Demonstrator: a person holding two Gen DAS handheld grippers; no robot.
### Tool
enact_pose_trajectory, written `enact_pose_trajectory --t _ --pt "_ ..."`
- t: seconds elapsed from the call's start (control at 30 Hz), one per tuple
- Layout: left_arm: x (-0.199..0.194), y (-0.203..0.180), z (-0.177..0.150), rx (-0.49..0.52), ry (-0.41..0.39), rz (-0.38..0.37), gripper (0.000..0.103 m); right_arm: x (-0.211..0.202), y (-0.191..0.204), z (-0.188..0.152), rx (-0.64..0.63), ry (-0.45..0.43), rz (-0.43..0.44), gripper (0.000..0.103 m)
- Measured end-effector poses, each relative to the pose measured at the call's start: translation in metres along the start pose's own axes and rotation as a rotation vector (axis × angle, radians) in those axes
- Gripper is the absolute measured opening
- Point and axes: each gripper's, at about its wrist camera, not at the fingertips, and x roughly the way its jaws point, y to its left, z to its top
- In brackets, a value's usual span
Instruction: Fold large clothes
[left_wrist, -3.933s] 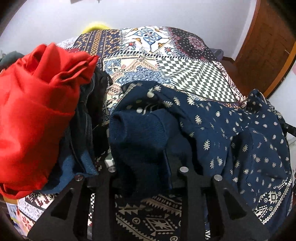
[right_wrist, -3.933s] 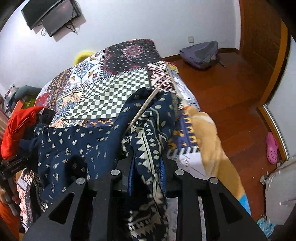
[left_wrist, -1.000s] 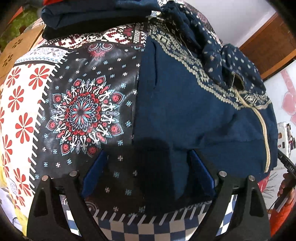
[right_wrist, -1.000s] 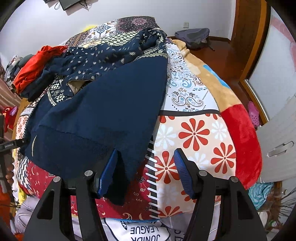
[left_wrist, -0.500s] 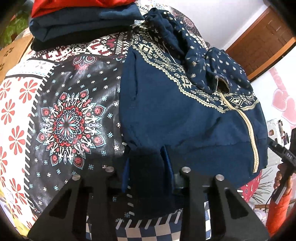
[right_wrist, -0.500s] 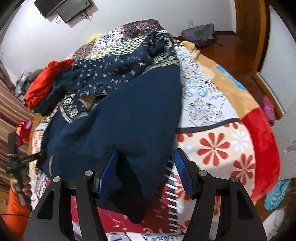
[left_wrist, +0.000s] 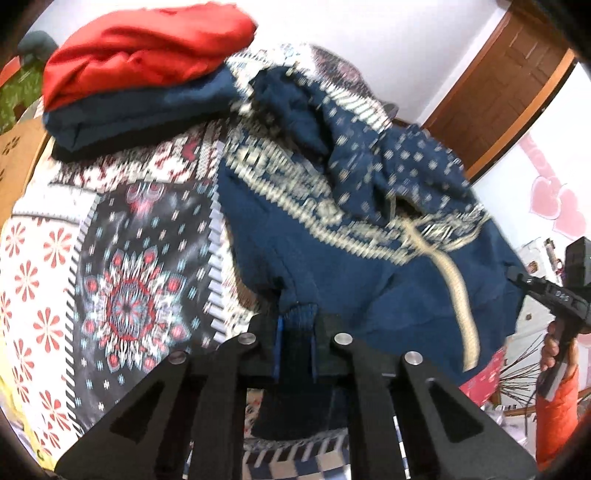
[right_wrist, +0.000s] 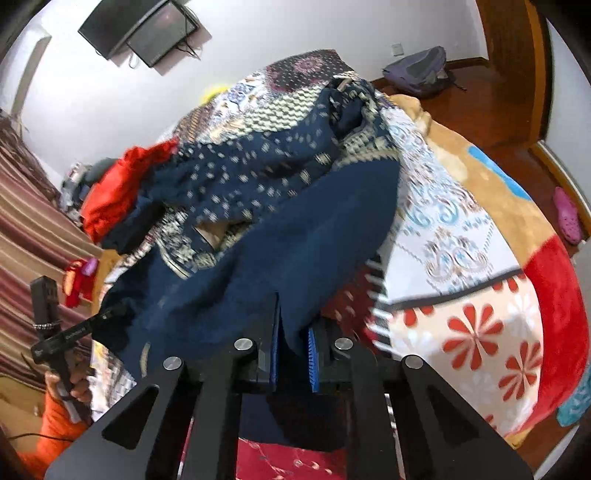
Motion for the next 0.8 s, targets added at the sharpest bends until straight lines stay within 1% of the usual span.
enact_pose_trajectory --t 0.17,0.23,0.3,0.43,0.57,0.7,0.77,0.8 --pt "-0.017 -0.011 0.031 0.008 -0.075 -0.043 0.008 -0.008 0.022 0.024 -0.089 -0.066 -0.021 0.008" --pt "-0.023 -0.016 0.047 0.017 -0.108 -0.067 0.008 -0.014 0.028 0.039 -0.120 -0.107 -0.030 0.008" --pt "-0.026 -0.020 0.062 0.029 -0.135 -0.069 0.008 -0.019 0.032 0.057 -0.139 -0.148 -0.039 0.008" --pt "-0.031 -0.027 0.101 0.033 -0.192 -0.070 0.008 -0.017 0.026 0.092 -0.133 -0.191 -0.050 0.008" --pt "-0.032 -0.031 0.138 0.030 -0.250 -0.061 0.008 -0.007 0.016 0.125 -0.107 -0.214 -0.055 0.008" --pt "-0.016 -0.027 0.173 0.010 -0.280 -0.016 0.008 0.010 0.001 0.159 -0.059 -0.227 -0.059 0.008" --pt "-0.002 -0.024 0.187 0.000 -0.284 0.035 0.008 0.016 -0.003 0.168 -0.056 -0.228 -0.077 0.008" --pt "0.008 -0.022 0.194 0.002 -0.283 0.083 0.008 0.023 -0.006 0.173 -0.054 -0.222 -0.089 0.008"
